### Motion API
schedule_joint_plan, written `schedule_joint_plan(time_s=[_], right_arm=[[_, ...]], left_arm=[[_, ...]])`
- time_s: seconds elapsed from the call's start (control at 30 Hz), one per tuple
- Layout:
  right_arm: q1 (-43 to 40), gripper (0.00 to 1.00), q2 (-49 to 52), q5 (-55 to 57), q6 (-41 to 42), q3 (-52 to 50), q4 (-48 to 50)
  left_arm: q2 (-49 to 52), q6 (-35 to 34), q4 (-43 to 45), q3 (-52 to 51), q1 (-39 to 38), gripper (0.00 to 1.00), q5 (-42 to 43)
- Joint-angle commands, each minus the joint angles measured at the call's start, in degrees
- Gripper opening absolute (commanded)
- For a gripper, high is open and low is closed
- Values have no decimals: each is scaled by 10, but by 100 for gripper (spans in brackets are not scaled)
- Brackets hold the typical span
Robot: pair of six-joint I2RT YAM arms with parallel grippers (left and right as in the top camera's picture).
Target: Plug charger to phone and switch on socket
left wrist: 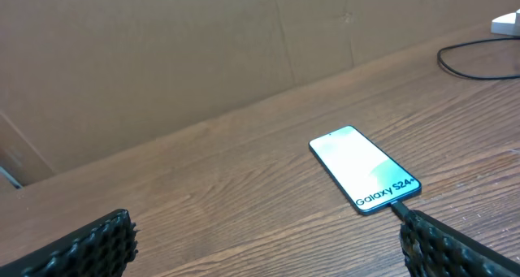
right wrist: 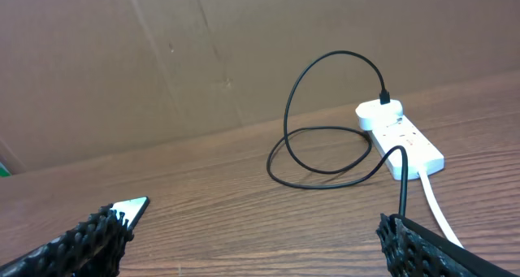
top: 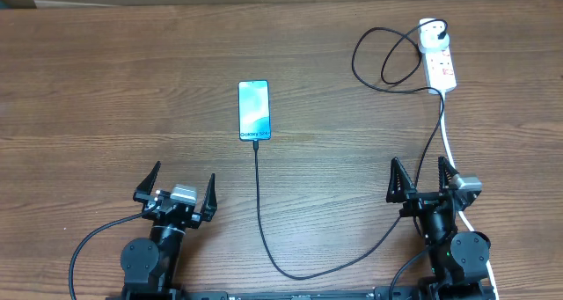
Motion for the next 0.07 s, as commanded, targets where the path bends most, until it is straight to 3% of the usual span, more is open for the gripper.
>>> schedule_joint_plan(time_s=[0.0,0.03], right_arm=[[4,100,-6,-3,2,-6,1],[4,100,-6,-3,2,-6,1]], left_arm=[[-7,10,2,-5,3,100,-8],[-7,10,2,-5,3,100,-8]])
